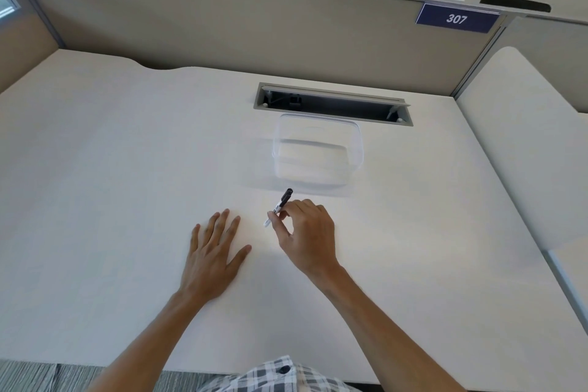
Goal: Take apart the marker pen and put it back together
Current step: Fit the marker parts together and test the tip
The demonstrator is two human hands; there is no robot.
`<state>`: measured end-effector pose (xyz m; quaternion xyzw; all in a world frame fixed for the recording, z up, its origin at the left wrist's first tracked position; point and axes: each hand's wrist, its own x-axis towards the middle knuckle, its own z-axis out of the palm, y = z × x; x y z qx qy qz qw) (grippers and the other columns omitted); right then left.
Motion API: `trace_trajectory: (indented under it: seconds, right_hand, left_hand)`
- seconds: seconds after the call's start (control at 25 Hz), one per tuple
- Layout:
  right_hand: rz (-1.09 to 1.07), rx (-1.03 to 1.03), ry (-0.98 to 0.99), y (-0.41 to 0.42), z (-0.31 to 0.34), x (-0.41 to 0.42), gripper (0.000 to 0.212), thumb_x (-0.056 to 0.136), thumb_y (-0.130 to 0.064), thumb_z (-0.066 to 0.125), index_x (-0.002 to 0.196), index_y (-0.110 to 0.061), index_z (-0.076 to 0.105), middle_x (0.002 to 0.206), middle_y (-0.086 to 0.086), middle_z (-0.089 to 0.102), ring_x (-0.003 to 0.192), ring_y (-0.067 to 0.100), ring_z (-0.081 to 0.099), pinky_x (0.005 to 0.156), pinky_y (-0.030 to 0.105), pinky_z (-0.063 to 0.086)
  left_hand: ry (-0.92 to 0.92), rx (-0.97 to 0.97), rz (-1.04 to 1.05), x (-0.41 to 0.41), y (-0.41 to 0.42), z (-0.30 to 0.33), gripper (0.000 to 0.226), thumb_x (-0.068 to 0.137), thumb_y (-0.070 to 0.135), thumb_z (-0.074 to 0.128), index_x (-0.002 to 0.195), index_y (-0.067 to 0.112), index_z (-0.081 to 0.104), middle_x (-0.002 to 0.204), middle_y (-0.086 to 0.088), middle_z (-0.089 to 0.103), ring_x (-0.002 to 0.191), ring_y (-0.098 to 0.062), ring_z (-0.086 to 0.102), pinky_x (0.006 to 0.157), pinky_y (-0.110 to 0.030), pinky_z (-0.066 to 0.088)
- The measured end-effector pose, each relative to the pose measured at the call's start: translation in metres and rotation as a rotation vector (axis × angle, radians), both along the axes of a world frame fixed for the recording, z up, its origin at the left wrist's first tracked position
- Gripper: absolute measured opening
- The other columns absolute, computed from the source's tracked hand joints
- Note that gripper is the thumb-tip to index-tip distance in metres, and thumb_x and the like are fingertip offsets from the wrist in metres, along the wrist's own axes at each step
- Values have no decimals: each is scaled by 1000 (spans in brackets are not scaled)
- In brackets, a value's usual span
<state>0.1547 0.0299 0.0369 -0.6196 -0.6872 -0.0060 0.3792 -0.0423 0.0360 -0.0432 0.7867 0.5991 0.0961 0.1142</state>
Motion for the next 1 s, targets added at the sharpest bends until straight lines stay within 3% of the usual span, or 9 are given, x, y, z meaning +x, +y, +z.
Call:
trace_trajectory:
  seconds: [0.12,0.44,0.8,1.0]
  right_hand:
    - [-15,59,29,0,3,1,18,88,-31,67,75,-19,68,71,-10,69,67,13,60,63,29,43]
    - [65,-120,-72,-8,-21,0,13,86,-19,73,75,-12,71,66,-4,69,67,21,64,60,32,47]
    - [-2,211,-23,3,47,5,21,86,-22,69,67,-14,68,63,-6,64,64,19,60,61,29,39]
    - [-7,215,2,3,39,3,21,86,-24,68,67,-16,67,63,-8,63,63,16,58,61,28,38]
  left_hand:
    - [0,7,4,0,0,0,74,90,65,13,152,26,20,162,0,12,149,-19,8,120,-47,7]
    - [11,9,3,-1,0,-3,73,90,65,14,152,26,19,162,0,12,149,-18,7,120,-47,7]
    - [10,11,5,0,1,-4,73,90,65,13,152,27,18,162,1,12,149,-18,6,120,-47,6]
    - [5,5,3,0,1,-4,73,90,65,12,152,27,16,162,1,9,149,-18,4,120,-47,5]
